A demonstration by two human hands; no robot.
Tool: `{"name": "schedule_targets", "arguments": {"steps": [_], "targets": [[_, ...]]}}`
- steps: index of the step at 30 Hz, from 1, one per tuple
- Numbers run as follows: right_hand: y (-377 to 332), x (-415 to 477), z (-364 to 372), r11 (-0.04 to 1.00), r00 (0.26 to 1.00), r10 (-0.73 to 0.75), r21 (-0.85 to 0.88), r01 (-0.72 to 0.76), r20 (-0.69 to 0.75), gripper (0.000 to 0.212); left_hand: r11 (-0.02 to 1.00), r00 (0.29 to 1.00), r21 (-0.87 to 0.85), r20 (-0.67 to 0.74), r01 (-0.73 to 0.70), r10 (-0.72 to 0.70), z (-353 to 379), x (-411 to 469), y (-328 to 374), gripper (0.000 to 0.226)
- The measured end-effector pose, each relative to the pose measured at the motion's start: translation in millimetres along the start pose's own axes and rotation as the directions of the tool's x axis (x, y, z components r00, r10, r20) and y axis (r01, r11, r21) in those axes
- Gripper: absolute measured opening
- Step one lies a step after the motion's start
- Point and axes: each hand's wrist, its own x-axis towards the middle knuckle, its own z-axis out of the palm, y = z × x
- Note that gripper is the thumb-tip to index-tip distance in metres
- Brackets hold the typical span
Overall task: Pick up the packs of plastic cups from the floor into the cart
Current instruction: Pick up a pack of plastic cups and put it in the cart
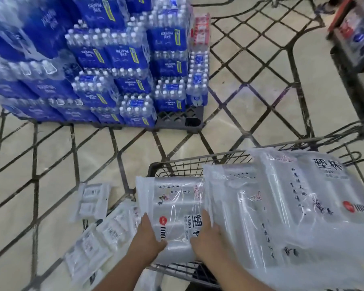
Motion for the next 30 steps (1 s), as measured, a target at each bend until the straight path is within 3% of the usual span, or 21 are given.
{"name": "schedule_targets", "arguments": {"steps": [4, 8, 12, 15, 21, 24, 30], "targets": [[1.9, 18.2, 10.9, 0.998, 0.998, 0.055, 0.044, -0.054, -0.026, 0.099, 0.999, 1.0, 0.049, -0.001, 0.009, -0.009, 17.2, 7.9, 0.2, 0.124], [9.3, 29.8, 18.5, 0.997, 0.997, 0.071, 0.024, -0.071, -0.012, 0.104, 0.999, 0.99, 0.021, 0.136, 0.024, -0.027, 18.4, 20.9, 2.5, 0.124], [12.0, 35.8, 23.4, 0.999, 1.0, -0.003, -0.053, 0.002, -0.022, 0.099, 0.996, 0.972, 0.067, 0.225, 0.057, -0.071, 10.2, 32.0, 6.8, 0.104], [10.0, 32.4, 24.2, 0.974, 0.997, -0.067, -0.216, 0.072, 0.03, 0.096, 0.988, 0.99, 0.148, 0.142, -0.031, 0.009, 9.6, 23.9, 11.2, 0.076], [-18.4, 25.9, 19.3, 0.912, 0.979, -0.195, -0.354, 0.206, 0.066, 0.089, 0.975, 0.987, 0.191, -0.081, -0.118, 0.136, -6.8, -21.4, -18.9, 0.08], [-44.1, 19.0, 22.3, 0.844, 0.95, -0.303, -0.442, 0.302, 0.07, 0.091, 0.983, 0.974, 0.18, -0.218, -0.027, 0.066, -29.7, -46.1, -53.6, 0.083], [-102.4, -2.9, 48.2, 0.695, 0.874, -0.474, -0.564, 0.446, 0.106, 0.094, 0.946, 0.905, 0.141, -0.36, 0.293, -0.227, -58.6, -105.1, -153.4, 0.091]]}}
